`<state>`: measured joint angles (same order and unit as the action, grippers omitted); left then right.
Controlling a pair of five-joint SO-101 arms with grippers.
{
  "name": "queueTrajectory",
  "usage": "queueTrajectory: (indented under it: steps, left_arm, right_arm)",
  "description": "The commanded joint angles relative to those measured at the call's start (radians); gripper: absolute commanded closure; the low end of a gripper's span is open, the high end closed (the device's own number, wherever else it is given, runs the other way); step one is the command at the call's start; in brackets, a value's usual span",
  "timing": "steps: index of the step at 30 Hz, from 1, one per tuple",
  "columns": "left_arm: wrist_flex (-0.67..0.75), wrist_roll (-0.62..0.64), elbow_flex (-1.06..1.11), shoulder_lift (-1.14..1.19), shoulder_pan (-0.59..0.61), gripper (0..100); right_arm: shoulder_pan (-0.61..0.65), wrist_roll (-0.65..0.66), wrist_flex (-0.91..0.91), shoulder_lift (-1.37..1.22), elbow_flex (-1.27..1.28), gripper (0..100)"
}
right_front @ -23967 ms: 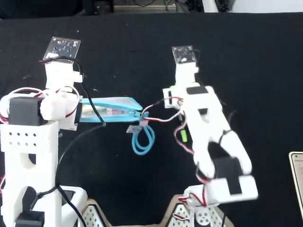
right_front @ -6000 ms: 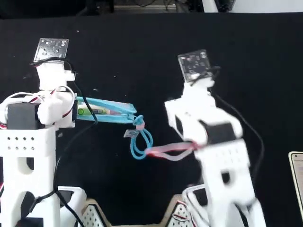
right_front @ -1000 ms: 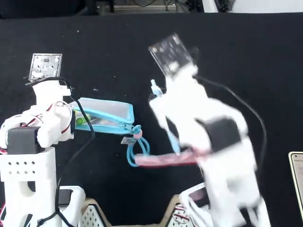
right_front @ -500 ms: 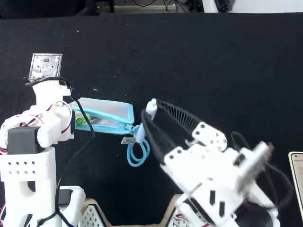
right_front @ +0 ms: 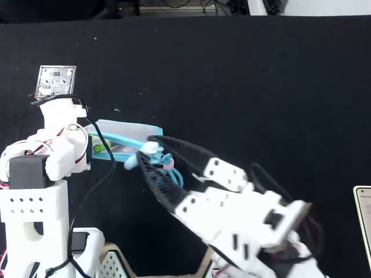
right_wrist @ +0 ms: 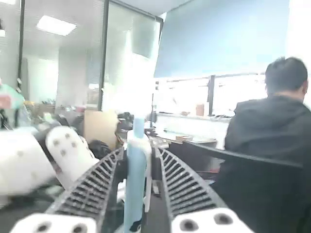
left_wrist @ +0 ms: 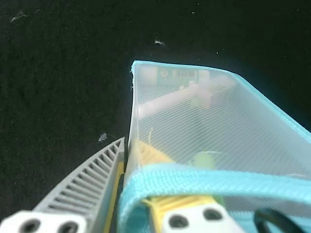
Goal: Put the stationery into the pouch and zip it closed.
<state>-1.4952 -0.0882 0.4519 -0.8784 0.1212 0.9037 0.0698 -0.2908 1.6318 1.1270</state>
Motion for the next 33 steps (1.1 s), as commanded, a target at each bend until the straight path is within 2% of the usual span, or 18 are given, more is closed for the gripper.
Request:
queueTrajectory:
  steps: [1,6,18,26,33]
  left_arm:
    - [0.015,0.008,-0.01,-0.015,0.004,97]
    - [0.015,0.008,-0.01,-0.015,0.004,97]
    - [0.015,0.006,-0.01,-0.015,0.004,97]
    - [0.015,0.006,-0.01,-0.015,0.004,97]
    - [0.014,0.008,-0.01,-0.015,0.004,97]
  right_arm:
    - [0.009,0.089,0.143,0.002,0.094,98.7]
    - [0.009,0.098,0.233,0.004,0.196,98.7]
    - [0.011,0.097,0.238,-0.005,0.033,98.7]
    - [0.011,0.101,0.33,-0.166,0.044,98.7]
    - [0.009,0.103,0.331,-0.265,0.13,98.7]
